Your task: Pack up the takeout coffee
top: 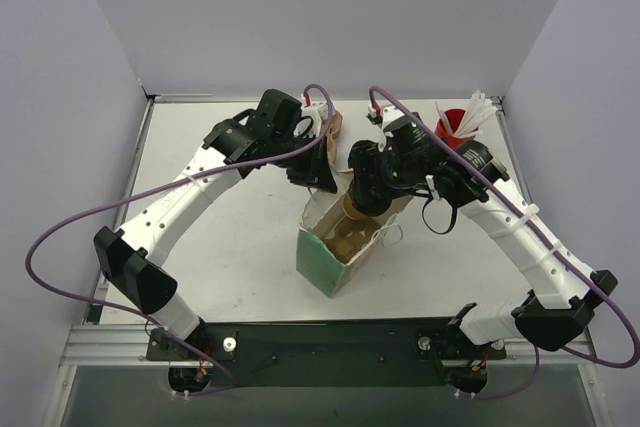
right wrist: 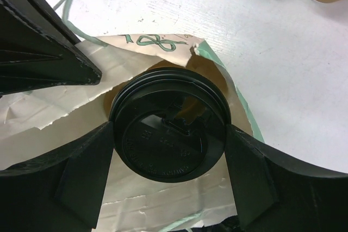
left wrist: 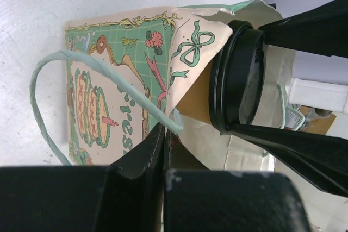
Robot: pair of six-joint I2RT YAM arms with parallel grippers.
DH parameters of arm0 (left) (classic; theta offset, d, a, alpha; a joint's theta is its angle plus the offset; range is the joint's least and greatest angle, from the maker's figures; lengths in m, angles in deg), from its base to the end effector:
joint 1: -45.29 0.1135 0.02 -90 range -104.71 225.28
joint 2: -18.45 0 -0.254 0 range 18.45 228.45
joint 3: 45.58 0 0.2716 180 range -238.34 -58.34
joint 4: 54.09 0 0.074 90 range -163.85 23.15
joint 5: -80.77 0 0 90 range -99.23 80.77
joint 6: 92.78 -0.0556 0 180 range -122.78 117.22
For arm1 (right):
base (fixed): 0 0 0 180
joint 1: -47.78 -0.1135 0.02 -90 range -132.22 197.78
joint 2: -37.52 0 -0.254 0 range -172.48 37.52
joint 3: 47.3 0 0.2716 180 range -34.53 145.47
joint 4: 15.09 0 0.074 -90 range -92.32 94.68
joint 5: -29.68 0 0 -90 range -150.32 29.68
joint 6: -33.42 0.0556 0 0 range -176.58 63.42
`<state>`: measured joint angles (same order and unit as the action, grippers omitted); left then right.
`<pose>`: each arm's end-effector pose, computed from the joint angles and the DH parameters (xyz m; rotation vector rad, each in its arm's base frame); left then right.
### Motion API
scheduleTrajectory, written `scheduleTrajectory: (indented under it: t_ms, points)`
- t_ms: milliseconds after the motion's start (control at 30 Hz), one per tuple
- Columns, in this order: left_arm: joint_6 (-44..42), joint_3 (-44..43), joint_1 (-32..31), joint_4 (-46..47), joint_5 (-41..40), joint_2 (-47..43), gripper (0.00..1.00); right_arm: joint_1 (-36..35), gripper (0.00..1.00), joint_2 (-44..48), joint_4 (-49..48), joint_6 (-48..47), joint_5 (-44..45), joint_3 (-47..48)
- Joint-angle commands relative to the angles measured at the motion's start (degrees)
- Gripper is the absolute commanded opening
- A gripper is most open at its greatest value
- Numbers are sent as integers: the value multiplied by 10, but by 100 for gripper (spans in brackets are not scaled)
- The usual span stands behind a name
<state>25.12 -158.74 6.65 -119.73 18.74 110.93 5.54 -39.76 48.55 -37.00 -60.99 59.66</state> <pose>0.2744 -0.2528 0.3762 0.4952 2.4861 -1.0986 0.2272 0.2072 0.4234 -0.4455 2.1879 0.6216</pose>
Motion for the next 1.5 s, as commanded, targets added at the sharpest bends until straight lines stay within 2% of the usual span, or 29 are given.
scheduleTrajectory:
  t_ms: [0, 433, 833, 1067, 1467]
  points:
    - [9, 13, 1, 27, 13, -13, 0, -13, 64, -7, -5, -7, 5, -6]
    - [12, 33, 1, 38, -2, -20, 0, -34, 64, -10, -2, 0, 29, -61]
    - [8, 40, 1, 34, -11, -23, 0, -37, 62, -29, -67, 3, 70, -110]
    - [1, 41, 2, 28, -18, -20, 0, -43, 61, -46, -89, 11, 65, -132]
    - [6, 35, 2, 13, -79, -19, 0, -52, 61, -14, -89, 4, 57, -168]
